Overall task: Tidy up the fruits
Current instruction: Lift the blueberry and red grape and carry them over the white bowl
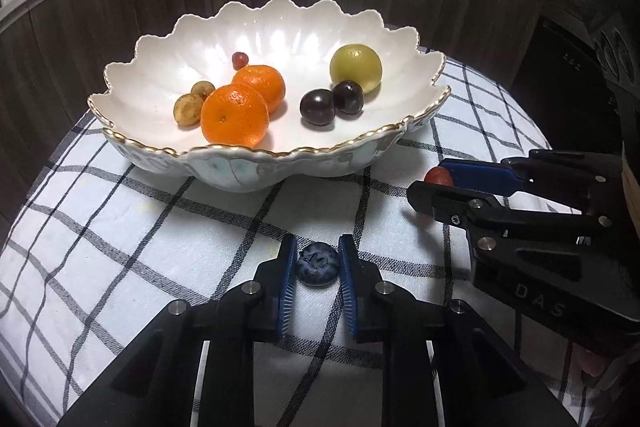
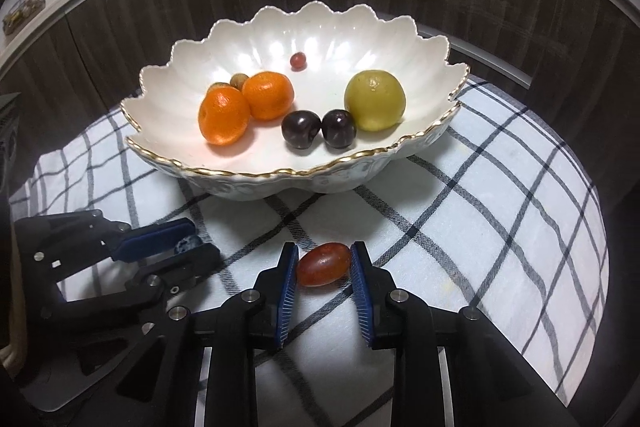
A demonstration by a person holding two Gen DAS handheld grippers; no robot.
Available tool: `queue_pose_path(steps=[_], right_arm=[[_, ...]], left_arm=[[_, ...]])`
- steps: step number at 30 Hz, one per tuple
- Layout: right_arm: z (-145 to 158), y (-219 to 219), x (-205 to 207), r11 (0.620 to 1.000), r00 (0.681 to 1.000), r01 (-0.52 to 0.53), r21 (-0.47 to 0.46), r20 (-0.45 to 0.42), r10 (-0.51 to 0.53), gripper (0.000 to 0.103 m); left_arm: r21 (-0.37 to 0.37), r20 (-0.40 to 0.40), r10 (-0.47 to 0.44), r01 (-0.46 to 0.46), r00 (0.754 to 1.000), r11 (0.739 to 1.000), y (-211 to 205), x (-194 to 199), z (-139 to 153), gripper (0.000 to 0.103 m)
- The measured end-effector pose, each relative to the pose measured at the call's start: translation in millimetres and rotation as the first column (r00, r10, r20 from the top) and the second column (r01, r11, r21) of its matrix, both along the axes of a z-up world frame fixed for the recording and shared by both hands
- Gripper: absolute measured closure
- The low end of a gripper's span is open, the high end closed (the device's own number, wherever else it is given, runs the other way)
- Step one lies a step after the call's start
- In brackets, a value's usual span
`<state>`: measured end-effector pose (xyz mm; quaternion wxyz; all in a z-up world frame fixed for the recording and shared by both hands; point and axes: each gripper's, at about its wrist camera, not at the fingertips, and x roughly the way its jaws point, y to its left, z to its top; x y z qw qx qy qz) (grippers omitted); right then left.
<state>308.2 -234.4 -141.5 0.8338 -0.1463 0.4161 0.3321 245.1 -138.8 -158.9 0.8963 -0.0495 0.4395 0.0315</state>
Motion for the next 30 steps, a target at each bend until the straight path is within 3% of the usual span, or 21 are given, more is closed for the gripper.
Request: queue_pose_path(steps=[17,30], right_arm=[[29.9,4.3,-57.3,0.988,0.989,0.14,0.069,0.027,-0.143,0.075],[58.9,17.8,-94.8,0.95,0.955,0.271,0.152,0.077,-0.285,0.075]], left_arm=[[0.004,0.063,-0.044,0.044,0.997,0.999,20.3,-32.6,38.6,0.081],[-0.021,0.095,-0.036,0.038,0.995,0.999,54.5,-48.7,64.2,0.081]])
